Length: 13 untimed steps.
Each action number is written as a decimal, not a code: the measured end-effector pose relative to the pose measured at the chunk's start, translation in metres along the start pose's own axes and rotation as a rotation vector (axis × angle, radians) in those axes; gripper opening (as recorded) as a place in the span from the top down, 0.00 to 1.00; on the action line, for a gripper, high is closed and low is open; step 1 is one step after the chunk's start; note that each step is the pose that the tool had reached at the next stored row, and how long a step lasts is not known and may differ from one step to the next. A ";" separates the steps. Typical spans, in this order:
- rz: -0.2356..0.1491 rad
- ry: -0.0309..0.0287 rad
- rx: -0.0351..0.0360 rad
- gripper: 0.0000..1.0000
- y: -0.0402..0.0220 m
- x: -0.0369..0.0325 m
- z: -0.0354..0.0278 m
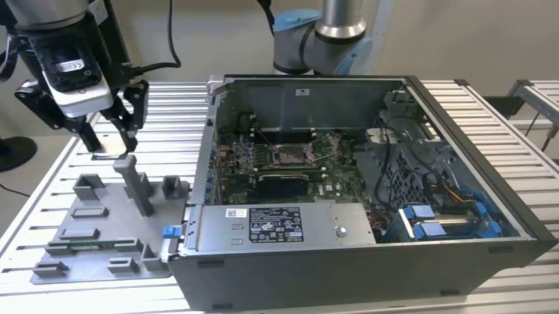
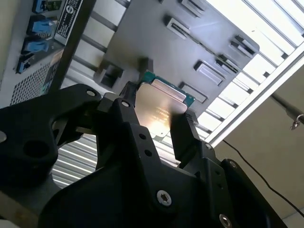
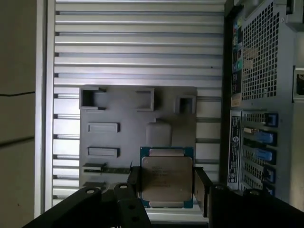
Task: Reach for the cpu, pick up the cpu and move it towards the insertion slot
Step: 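Pick up the cpu and move it towards the insertion slot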
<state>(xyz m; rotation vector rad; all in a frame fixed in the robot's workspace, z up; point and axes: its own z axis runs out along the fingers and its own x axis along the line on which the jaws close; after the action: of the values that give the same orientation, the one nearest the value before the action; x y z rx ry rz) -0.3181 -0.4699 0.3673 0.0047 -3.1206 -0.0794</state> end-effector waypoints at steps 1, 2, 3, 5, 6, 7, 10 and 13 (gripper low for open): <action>0.000 0.0010 0.0000 1.00 0.0000 -0.0039 -0.0001; 0.000 0.0018 0.0000 1.00 0.0000 -0.0077 -0.0001; 0.000 0.0026 0.0000 1.00 0.0000 -0.0113 -0.0002; 0.000 0.0043 0.0000 1.00 0.0000 -0.0188 -0.0004; 0.000 0.0050 0.0000 1.00 0.0000 -0.0223 -0.0005; 0.000 0.0058 0.0000 1.00 -0.0001 -0.0259 -0.0005; 0.000 0.0077 0.0001 1.00 -0.0001 -0.0360 -0.0008; 0.000 0.0086 0.0000 1.00 -0.0001 -0.0451 -0.0009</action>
<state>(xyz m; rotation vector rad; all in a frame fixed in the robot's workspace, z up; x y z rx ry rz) -0.2730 -0.4699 0.3673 0.0054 -3.1120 -0.0791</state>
